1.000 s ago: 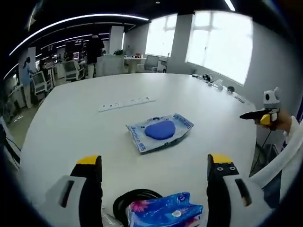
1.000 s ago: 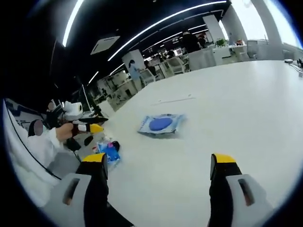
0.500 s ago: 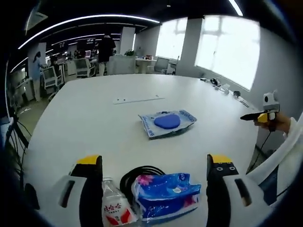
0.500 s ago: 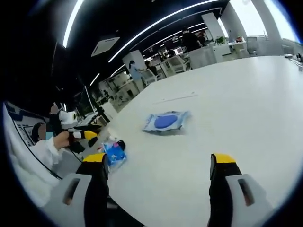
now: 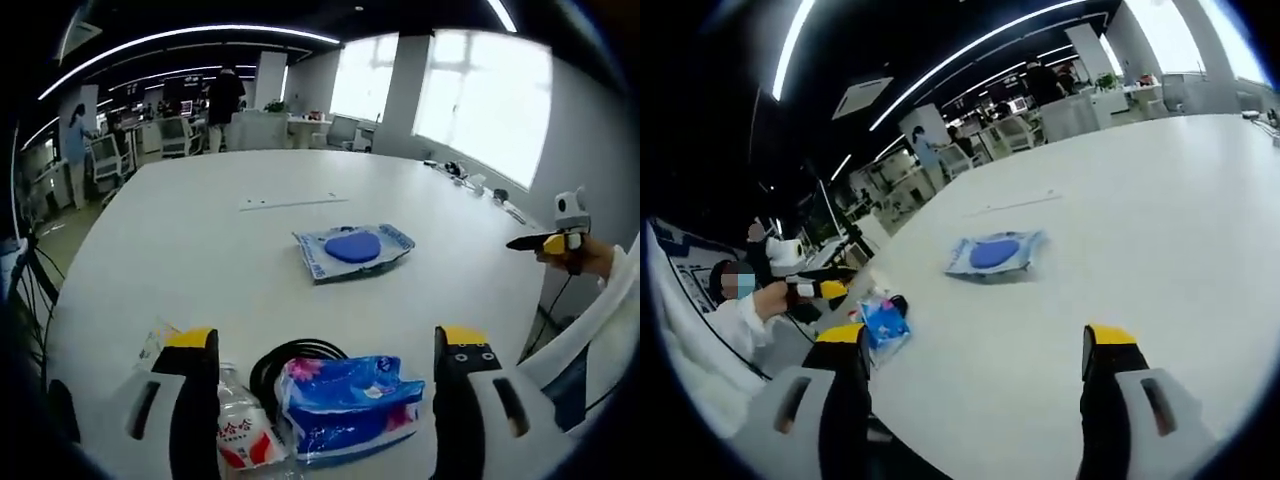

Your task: Arrange the tabletop items into an orderly group along one side of the table until the central work area is clear of visible clutter.

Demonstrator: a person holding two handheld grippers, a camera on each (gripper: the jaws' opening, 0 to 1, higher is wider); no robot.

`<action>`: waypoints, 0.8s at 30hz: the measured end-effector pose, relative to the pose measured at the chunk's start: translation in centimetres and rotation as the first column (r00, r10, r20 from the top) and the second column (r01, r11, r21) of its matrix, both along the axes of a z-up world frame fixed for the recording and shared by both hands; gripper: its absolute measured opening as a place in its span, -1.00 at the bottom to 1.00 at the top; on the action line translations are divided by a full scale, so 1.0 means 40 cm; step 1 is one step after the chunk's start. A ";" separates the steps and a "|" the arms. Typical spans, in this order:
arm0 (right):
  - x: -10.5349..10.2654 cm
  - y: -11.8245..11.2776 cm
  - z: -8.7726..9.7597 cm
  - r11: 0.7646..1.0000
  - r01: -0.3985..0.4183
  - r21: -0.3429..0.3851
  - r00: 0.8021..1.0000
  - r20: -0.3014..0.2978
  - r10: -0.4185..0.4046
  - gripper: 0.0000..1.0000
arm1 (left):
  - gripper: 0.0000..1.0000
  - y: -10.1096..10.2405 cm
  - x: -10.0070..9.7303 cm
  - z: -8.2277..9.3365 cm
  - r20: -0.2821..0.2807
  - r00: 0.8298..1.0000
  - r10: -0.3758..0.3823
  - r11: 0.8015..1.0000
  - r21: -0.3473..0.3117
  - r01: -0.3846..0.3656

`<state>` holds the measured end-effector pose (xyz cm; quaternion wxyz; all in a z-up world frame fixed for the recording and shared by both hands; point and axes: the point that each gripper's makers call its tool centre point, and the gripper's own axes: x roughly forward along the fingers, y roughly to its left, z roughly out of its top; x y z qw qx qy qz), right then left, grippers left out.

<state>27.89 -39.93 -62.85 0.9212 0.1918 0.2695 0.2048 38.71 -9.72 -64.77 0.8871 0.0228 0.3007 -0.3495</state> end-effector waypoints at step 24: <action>-0.001 0.173 -0.102 0.990 -0.122 0.074 0.989 -0.070 0.127 0.67 | 0.60 0.037 -0.086 -0.112 -0.066 0.998 0.012 0.991 0.130 -0.003</action>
